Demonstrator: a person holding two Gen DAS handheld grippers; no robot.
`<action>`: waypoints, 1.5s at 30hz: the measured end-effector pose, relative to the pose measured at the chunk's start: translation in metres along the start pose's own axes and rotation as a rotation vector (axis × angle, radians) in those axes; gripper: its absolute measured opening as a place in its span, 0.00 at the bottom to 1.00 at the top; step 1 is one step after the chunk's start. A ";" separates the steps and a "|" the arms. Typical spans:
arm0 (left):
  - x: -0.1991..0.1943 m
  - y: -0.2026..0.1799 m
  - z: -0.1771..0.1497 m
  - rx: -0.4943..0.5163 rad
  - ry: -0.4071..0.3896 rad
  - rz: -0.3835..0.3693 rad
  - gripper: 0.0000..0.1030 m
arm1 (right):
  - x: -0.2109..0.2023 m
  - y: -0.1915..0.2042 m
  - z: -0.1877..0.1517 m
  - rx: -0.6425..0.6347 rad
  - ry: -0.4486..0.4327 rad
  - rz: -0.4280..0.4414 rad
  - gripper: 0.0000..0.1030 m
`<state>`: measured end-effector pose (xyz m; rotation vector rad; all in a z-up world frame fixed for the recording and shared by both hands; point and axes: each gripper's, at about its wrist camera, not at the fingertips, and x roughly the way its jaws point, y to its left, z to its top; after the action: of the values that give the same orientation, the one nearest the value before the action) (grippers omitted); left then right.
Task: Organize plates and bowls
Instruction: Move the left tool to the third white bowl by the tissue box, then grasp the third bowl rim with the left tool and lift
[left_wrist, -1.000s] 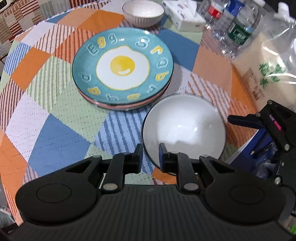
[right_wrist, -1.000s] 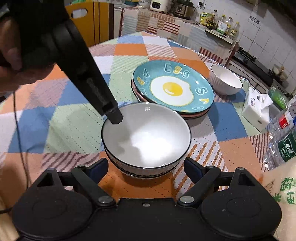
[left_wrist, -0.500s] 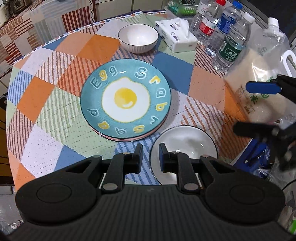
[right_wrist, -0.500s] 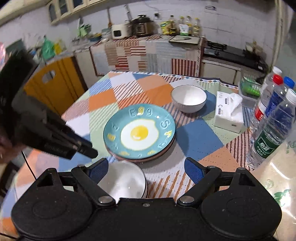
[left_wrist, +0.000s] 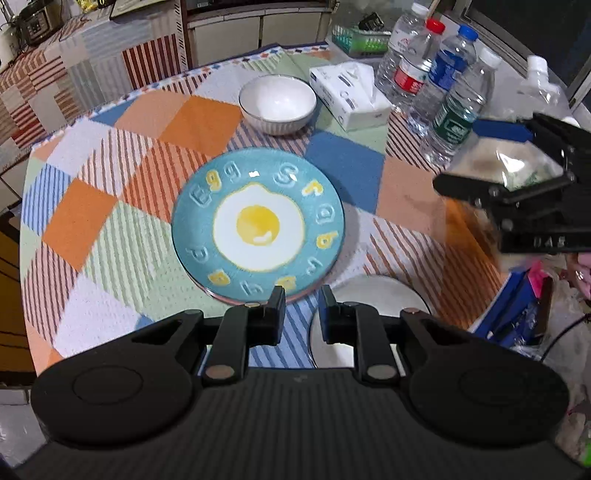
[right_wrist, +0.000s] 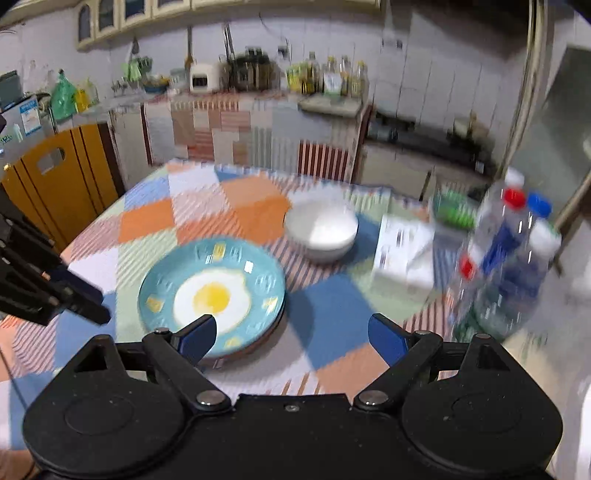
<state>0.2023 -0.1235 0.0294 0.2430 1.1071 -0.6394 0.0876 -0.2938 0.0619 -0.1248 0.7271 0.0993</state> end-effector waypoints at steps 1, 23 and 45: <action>0.001 0.001 0.005 0.008 0.000 0.009 0.18 | 0.002 -0.003 0.004 -0.011 -0.027 -0.007 0.89; 0.105 0.059 0.110 -0.076 -0.227 -0.040 0.49 | 0.163 -0.097 0.043 0.539 0.097 0.137 0.72; 0.207 0.105 0.151 -0.390 -0.277 -0.051 0.23 | 0.269 -0.107 0.061 0.554 0.209 -0.011 0.25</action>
<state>0.4382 -0.1872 -0.1006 -0.2050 0.9487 -0.4735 0.3417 -0.3779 -0.0636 0.3949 0.9382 -0.1289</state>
